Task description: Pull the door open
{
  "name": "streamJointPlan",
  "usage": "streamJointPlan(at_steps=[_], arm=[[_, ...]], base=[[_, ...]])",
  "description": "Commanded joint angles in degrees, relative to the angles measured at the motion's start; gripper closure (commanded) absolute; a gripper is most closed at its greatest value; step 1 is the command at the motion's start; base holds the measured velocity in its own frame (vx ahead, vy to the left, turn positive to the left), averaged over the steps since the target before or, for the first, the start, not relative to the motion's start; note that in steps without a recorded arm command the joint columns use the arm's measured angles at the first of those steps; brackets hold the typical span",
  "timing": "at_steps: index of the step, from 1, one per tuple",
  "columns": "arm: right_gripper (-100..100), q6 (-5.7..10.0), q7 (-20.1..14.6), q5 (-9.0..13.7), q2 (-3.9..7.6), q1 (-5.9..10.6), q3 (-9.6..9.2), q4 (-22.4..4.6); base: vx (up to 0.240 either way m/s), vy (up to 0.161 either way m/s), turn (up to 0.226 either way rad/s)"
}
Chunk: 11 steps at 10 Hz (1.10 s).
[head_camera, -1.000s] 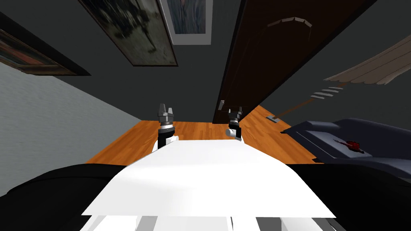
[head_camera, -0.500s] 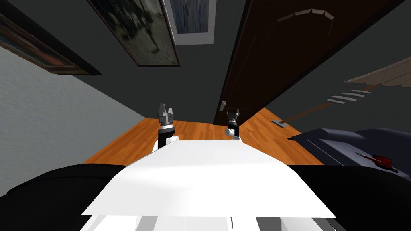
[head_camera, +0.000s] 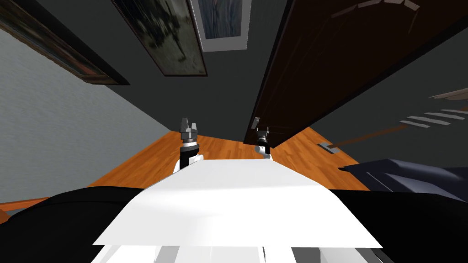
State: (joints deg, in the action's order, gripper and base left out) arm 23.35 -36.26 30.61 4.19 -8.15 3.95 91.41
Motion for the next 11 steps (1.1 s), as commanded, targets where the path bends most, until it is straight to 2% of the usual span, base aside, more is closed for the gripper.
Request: streamJointPlan(at_steps=[1,7,11], arm=[[-100,-0.74,-2.81,1.92,0.21,0.76,0.33,-1.99],[-100,-2.09,-10.73,7.46,0.16,4.19,0.9,-10.15],[-100,-2.72,-14.48,10.08,0.05,5.82,1.16,-14.01]], base=[[0.084,-0.111,0.137],[0.062,-0.097,0.122],[0.063,-0.081,0.08]])
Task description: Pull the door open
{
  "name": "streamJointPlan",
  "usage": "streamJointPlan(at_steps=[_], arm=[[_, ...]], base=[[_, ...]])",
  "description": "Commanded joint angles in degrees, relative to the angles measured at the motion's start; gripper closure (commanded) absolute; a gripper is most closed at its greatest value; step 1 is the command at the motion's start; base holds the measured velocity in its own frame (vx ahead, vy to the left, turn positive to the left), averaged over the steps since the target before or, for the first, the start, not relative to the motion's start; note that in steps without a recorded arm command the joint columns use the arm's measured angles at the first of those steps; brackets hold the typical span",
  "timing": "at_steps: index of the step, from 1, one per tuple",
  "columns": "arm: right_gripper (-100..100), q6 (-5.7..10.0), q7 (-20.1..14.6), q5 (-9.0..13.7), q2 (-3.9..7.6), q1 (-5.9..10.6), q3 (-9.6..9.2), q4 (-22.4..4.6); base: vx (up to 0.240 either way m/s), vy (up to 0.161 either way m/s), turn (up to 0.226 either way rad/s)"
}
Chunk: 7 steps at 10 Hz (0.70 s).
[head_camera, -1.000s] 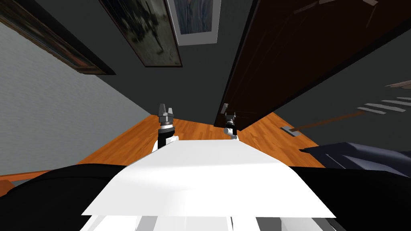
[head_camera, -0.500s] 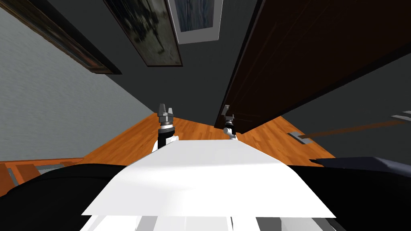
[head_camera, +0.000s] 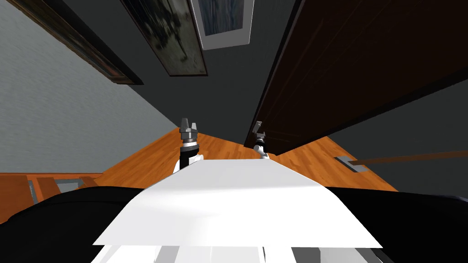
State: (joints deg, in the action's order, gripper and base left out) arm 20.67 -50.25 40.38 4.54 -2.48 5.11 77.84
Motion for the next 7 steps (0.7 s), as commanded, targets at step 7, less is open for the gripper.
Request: streamJointPlan(at_steps=[7], arm=[[-100,1.03,-6.49,3.17,4.94,-0.09,2.2,-4.56]], base=[[0.125,-0.048,0.125]])
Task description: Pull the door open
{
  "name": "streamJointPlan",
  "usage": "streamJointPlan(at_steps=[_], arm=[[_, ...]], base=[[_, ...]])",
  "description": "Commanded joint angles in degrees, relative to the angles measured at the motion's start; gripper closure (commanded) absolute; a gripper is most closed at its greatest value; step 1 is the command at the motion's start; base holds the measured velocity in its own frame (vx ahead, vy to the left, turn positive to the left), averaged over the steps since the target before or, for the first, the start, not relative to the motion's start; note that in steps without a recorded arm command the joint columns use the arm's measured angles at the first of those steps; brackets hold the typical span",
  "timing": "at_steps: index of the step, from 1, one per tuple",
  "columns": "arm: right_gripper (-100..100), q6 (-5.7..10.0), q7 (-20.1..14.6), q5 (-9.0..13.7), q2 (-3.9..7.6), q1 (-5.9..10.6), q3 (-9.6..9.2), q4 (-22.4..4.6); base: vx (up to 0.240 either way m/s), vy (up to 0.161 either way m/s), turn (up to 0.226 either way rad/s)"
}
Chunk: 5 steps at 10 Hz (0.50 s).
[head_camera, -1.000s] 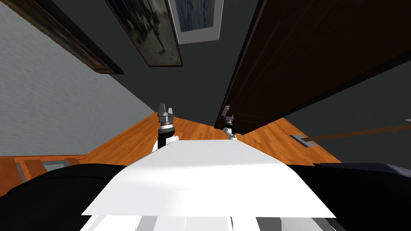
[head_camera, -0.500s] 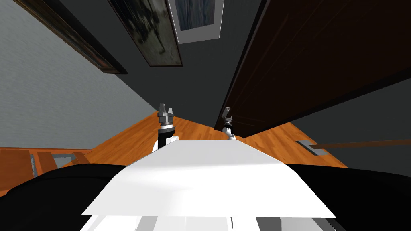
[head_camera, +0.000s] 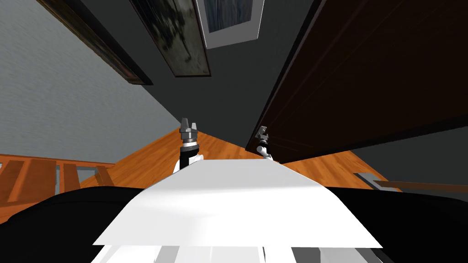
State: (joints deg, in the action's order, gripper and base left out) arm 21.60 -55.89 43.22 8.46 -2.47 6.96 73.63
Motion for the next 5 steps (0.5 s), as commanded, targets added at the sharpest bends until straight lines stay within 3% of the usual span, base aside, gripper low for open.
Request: streamJointPlan(at_steps=[1,3,4,5], arm=[[-100,0.23,-1.31,0.51,1.59,-0.22,0.6,-0.6],[-100,0.8,-3.28,1.32,4.05,-0.7,1.64,-1.64],[-100,0.38,-2.7,1.16,3.51,-0.97,1.42,-0.84],[100,0.38,-2.7,1.16,3.51,-0.97,1.42,-0.84]], base=[[0.157,-0.02,0.091],[0.2,-0.021,0.138],[0.097,-0.021,0.023],[-0.015,0.0,-0.04]])
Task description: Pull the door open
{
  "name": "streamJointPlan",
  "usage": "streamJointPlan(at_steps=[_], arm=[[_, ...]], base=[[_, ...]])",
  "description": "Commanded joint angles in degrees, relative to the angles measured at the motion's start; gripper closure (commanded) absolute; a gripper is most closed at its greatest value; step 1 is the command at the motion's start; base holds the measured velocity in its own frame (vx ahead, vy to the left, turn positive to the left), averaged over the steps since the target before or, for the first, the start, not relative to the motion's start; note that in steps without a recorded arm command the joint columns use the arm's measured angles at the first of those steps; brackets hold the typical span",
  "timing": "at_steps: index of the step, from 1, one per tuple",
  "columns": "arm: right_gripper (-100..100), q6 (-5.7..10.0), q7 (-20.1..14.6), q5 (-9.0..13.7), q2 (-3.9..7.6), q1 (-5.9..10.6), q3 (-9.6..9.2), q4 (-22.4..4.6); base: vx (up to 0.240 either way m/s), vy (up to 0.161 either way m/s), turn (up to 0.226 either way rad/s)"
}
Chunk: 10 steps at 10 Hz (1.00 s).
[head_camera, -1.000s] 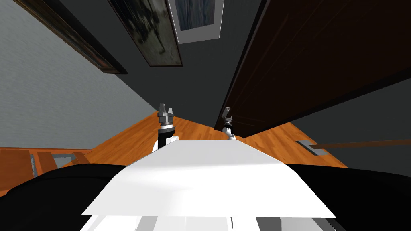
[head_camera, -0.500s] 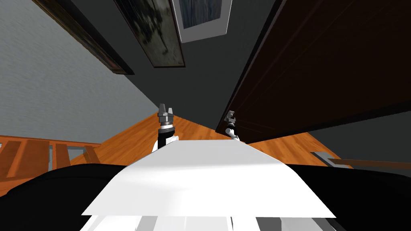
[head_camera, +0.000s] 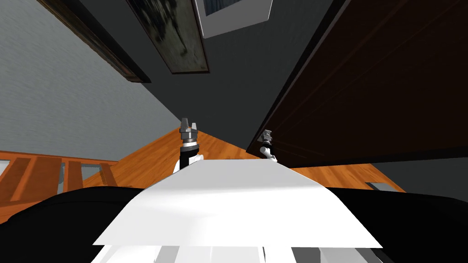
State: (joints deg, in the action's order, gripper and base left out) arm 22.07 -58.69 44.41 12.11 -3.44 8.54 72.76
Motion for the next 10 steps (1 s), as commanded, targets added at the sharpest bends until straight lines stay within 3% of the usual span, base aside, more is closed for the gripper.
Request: streamJointPlan(at_steps=[1,5,10], arm=[[100,-0.09,0.09,-0.03,-0.14,0.0,-0.17,0.02],[100,-0.09,0.09,-0.03,-0.14,0.0,-0.17,0.02],[100,-0.38,-3.42,0.55,3.03,-1.54,-3.19,1.04]], base=[[-0.037,-0.001,-0.005],[-0.013,0.002,0.005],[-0.215,-0.043,0.153]])
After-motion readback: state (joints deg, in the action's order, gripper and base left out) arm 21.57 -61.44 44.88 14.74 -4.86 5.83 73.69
